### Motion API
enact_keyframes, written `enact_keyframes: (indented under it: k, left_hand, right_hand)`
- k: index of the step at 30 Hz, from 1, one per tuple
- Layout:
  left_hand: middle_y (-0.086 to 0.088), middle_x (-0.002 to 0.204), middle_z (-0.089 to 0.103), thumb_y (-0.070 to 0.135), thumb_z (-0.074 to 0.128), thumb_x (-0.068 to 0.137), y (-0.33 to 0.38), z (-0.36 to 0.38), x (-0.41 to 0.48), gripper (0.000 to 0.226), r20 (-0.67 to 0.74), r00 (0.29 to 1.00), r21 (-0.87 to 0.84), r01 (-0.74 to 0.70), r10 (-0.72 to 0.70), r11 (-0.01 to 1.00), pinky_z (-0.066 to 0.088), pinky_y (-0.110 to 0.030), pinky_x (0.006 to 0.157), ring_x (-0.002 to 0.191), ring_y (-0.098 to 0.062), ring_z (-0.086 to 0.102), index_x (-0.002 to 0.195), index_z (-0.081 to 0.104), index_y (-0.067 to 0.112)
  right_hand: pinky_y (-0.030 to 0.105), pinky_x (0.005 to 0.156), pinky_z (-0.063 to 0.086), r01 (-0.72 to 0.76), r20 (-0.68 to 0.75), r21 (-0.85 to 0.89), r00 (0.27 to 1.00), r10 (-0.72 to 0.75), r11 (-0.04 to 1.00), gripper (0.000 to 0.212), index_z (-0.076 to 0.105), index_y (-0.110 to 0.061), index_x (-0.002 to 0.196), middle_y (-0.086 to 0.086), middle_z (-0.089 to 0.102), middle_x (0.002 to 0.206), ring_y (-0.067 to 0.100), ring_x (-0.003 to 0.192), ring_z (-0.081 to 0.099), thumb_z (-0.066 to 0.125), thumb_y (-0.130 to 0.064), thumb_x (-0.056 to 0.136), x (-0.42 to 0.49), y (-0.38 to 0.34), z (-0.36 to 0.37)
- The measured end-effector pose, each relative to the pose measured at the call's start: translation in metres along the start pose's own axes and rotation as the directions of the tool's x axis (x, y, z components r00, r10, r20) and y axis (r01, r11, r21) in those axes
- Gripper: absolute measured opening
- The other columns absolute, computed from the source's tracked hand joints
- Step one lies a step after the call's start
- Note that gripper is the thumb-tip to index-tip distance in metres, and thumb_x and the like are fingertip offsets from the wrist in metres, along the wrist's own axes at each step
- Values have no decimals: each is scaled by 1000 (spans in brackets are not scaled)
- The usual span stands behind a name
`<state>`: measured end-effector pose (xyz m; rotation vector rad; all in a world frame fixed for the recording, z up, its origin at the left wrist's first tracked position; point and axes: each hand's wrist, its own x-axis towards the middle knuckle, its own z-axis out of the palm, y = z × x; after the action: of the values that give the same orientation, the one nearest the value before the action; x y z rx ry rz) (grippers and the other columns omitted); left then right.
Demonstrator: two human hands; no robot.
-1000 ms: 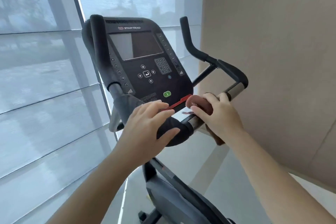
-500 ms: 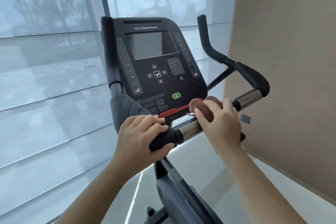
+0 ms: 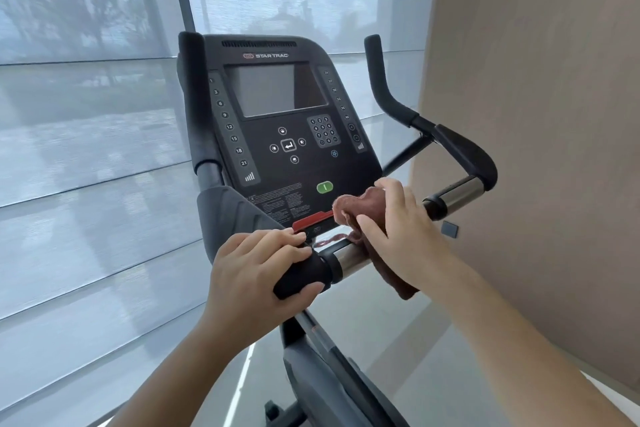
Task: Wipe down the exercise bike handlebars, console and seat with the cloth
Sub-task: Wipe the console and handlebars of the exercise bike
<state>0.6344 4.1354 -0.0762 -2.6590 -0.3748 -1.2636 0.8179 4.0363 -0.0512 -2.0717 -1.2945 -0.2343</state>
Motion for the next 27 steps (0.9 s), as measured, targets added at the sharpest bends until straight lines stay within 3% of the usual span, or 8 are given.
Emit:
enact_keyframes:
  k: [4, 7, 10, 12, 16, 19, 23, 27]
  left_hand:
    - [6, 94, 70, 49, 62, 72, -1, 1, 0, 33, -29, 999, -4, -13, 12, 1000, 41, -27, 75, 94, -14, 65, 82, 70, 19]
    - [6, 94, 70, 49, 63, 73, -2, 3, -1, 33, -50, 998, -6, -30, 29, 1000, 43, -29, 73, 94, -14, 65, 82, 70, 18]
    - [7, 93, 70, 48, 64, 73, -4, 5, -1, 32, -82, 996, -13, -44, 43, 999, 45, -32, 71, 93, -14, 65, 81, 70, 18]
    - [7, 93, 71, 48, 64, 74, -4, 6, 0, 32, -102, 993, -12, -56, 54, 998, 45, -32, 69, 92, -14, 66, 80, 71, 18]
    - [7, 93, 71, 48, 63, 74, -6, 7, -1, 32, -97, 994, -21, -58, 56, 998, 44, -31, 70, 93, -14, 65, 81, 71, 18]
    - [7, 94, 70, 49, 63, 75, -6, 8, -2, 33, -104, 993, -23, -61, 59, 998, 43, -30, 71, 93, -13, 65, 82, 71, 18]
    - [6, 91, 71, 48, 66, 72, -7, 10, -2, 31, -141, 988, -20, -62, 59, 998, 44, -32, 68, 90, -13, 67, 81, 72, 18]
    - [6, 92, 71, 47, 66, 71, -7, 10, -1, 30, -143, 988, -17, -64, 61, 998, 44, -30, 68, 89, -12, 67, 80, 73, 18]
  right_hand:
    - [44, 89, 41, 115, -104, -314, 982, -155, 942, 32, 61, -19, 109, 15, 52, 125, 33, 112, 45, 51, -41, 88, 1, -4, 4]
    - [51, 104, 33, 179, -64, -223, 978, -198, 958, 34, 62, -21, 112, 5, 46, 136, 28, 126, 37, 51, -41, 87, -2, -3, 5]
    - [26, 101, 33, 282, 56, 9, 958, -282, 959, 46, 52, -24, 127, -5, 50, 131, 17, 116, 44, 43, -38, 84, -9, -5, 4]
    - [23, 95, 36, 341, 205, 71, 915, -349, 937, 46, 42, -30, 130, -9, 53, 126, 12, 109, 50, 40, -37, 85, -4, -11, 0]
    - [35, 86, 48, 366, 471, -22, 825, -314, 930, 24, 48, -38, 113, -10, 61, 107, 12, 94, 56, 47, -37, 89, 34, -13, -16]
    - [38, 90, 45, 339, 506, -94, 826, -248, 936, 22, 59, -36, 107, -8, 62, 106, 11, 97, 54, 50, -40, 87, 50, -4, -17]
    - [25, 86, 44, 412, 511, 35, 775, -371, 910, 27, 60, -39, 105, -12, 63, 102, 4, 94, 55, 50, -48, 82, 48, -5, -6]
    - [10, 76, 41, 282, 662, 54, 708, -246, 958, 22, 66, -40, 99, -27, 63, 91, -9, 91, 54, 52, -28, 87, 71, 0, -21]
